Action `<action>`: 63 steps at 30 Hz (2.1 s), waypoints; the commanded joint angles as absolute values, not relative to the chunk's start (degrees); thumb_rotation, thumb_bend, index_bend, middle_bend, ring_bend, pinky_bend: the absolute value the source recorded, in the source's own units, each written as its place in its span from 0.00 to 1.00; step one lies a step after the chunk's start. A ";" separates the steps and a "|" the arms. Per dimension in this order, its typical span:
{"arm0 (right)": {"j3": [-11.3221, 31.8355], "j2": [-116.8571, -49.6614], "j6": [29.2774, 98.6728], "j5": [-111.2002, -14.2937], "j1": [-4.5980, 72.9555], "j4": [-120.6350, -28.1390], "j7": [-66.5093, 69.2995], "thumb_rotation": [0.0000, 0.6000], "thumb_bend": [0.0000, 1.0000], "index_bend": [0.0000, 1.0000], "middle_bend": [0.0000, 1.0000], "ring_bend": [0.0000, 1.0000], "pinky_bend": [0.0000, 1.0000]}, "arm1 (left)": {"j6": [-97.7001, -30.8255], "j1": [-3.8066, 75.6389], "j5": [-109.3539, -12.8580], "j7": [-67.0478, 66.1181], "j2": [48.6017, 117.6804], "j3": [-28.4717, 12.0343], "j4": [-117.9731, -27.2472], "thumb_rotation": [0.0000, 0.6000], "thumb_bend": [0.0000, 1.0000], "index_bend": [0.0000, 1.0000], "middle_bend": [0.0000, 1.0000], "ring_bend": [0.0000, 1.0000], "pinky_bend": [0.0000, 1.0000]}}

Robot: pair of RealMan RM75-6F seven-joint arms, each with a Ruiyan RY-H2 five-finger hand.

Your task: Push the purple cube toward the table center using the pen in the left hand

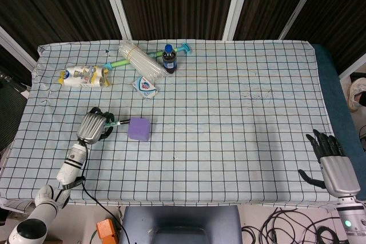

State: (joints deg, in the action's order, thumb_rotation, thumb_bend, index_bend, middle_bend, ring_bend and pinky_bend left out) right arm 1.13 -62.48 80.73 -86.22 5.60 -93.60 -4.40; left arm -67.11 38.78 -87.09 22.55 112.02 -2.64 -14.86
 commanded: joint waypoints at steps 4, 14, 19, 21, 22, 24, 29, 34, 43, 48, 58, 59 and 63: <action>1.01 -61.95 81.20 -86.89 5.42 -93.51 -3.24 1.00 0.38 0.00 0.00 0.00 0.00 | -70.79 39.37 -88.65 19.04 112.92 -1.69 -17.67 1.00 0.49 0.79 0.75 0.56 0.33; 0.44 -61.10 83.05 -88.92 4.61 -93.27 -1.05 1.00 0.38 0.00 0.00 0.00 0.00 | -73.09 38.62 -90.48 11.20 113.01 -0.02 -24.30 1.00 0.49 0.79 0.75 0.56 0.33; 0.25 -60.89 83.49 -89.57 4.42 -93.15 -0.40 1.00 0.38 0.00 0.00 0.00 0.00 | -74.41 38.11 -90.87 8.16 112.59 0.08 -28.40 1.00 0.49 0.79 0.75 0.56 0.33; 0.22 -60.84 83.56 -89.71 4.39 -93.15 -0.26 1.00 0.38 0.00 0.00 0.00 0.00 | -74.96 38.02 -91.15 6.85 112.32 0.15 -29.94 1.00 0.49 0.79 0.75 0.56 0.33; 0.22 -60.80 83.64 -89.79 4.36 -93.15 -0.18 1.00 0.38 0.00 0.00 0.00 0.00 | -75.21 37.96 -91.28 6.08 112.19 0.19 -30.65 1.00 0.49 0.79 0.75 0.56 0.33; 0.22 -60.74 83.77 -89.93 4.32 -93.14 -0.01 1.00 0.38 0.00 0.00 0.00 0.00 | -75.51 37.76 -91.50 4.47 111.85 0.30 -32.31 1.00 0.49 0.79 0.76 0.56 0.33; 0.26 -60.73 83.61 -90.02 4.43 -93.07 0.11 1.00 0.38 0.00 0.00 0.00 0.00 | -76.00 37.16 -91.40 1.79 110.80 0.03 -35.53 1.00 0.49 0.79 0.76 0.56 0.33; 0.26 -60.72 83.33 -89.97 4.55 -93.07 0.09 1.00 0.38 0.00 0.00 0.00 0.00 | -77.25 36.17 -90.55 0.83 109.24 -0.95 -36.45 1.00 0.49 0.79 0.76 0.54 0.33; 0.29 -60.98 83.89 -89.95 4.20 -93.28 -0.63 1.00 0.38 0.00 0.00 0.00 0.00 | -71.64 27.33 -84.79 10.38 101.39 -0.62 -31.30 1.00 0.46 0.60 0.61 0.40 0.29; 0.02 -61.47 83.58 -90.15 4.19 -93.40 -1.85 1.00 0.38 0.00 0.00 0.00 0.00 | -71.42 25.55 -85.33 15.14 102.47 0.25 -27.75 1.00 0.44 0.48 0.48 0.29 0.23; 0.18 -61.07 83.87 -89.95 3.99 -93.30 -0.88 1.00 0.38 0.00 0.00 0.00 0.00 | -72.77 24.70 -86.97 17.06 103.00 0.91 -26.95 1.00 0.43 0.28 0.29 0.16 0.16; 0.16 -60.96 84.06 -90.05 3.91 -93.26 -0.61 1.00 0.38 0.00 0.00 0.00 0.00 | -73.04 24.44 -87.00 17.05 102.77 0.92 -27.36 1.00 0.43 0.26 0.27 0.15 0.15; -0.09 -60.53 85.08 -90.74 3.39 -93.14 0.45 1.00 0.38 0.00 0.00 0.00 0.00 | -77.37 22.31 -87.30 17.46 100.56 0.73 -31.10 1.00 0.43 0.20 0.23 0.12 0.12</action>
